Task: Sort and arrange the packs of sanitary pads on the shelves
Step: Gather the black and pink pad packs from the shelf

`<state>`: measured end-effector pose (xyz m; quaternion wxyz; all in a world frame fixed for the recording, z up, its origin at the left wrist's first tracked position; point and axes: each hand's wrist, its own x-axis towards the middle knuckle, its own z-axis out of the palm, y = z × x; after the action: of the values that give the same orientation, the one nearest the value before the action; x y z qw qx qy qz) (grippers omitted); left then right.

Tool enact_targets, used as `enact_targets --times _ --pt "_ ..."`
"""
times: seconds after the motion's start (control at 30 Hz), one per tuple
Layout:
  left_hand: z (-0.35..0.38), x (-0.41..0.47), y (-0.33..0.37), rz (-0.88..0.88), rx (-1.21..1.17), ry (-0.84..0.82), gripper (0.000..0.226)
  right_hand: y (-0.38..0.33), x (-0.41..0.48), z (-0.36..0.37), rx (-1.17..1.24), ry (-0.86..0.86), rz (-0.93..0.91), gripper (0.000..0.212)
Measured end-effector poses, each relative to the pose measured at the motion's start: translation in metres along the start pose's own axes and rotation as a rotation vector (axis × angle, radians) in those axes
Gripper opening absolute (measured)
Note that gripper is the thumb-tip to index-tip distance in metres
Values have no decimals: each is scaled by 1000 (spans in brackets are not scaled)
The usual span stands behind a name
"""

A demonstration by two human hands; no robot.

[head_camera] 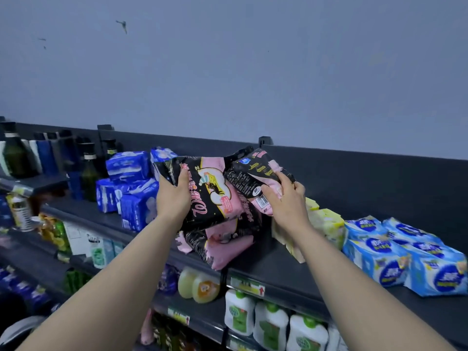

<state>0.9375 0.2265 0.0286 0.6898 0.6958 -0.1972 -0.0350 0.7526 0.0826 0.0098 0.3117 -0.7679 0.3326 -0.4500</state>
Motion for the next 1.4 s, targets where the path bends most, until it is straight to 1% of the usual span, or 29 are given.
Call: enact_targets --times 0.2,0.33,0.43,0.5,0.6,0.7,0.8,0.93,1.0,1.07,1.17,1.23,1.3,1.4 --pt "31 62 -1 11 -37 90 70 10 54 32 -78 34 89 57" --pt "48 96 -12 -61 -30 205 72 19 83 56 -104 36 141 55" --pt "60 111 -22 -111 -8 217 69 28 103 77 -156 30 185 54" --pt "66 118 -30 -137 55 184 64 36 114 91 -203 6 222 52" --pt "72 133 -48 -215 215 118 59 46 122 108 -266 -78 288 55" --pt "70 153 -66 -240 339 50 57 51 126 117 -289 -114 290 57" --pt "65 169 -76 -239 369 -19 58 55 128 120 -321 -133 285 59" --pt "57 175 -70 -234 376 -92 71 51 125 118 -451 -95 268 59" --pt "51 171 -63 -200 392 -126 79 47 120 116 -509 -55 213 56" --pt "44 165 -57 -108 436 -181 84 42 115 115 -569 -19 142 55" --pt "37 156 -57 83 544 -325 84 35 109 119 -669 40 54 59" --pt "37 151 -60 168 636 -426 81 31 108 123 -700 26 24 60" --pt "38 151 -63 182 677 -485 80 30 107 129 -690 -23 42 60" --pt "39 158 -66 162 680 -509 79 28 105 134 -685 -40 80 59"
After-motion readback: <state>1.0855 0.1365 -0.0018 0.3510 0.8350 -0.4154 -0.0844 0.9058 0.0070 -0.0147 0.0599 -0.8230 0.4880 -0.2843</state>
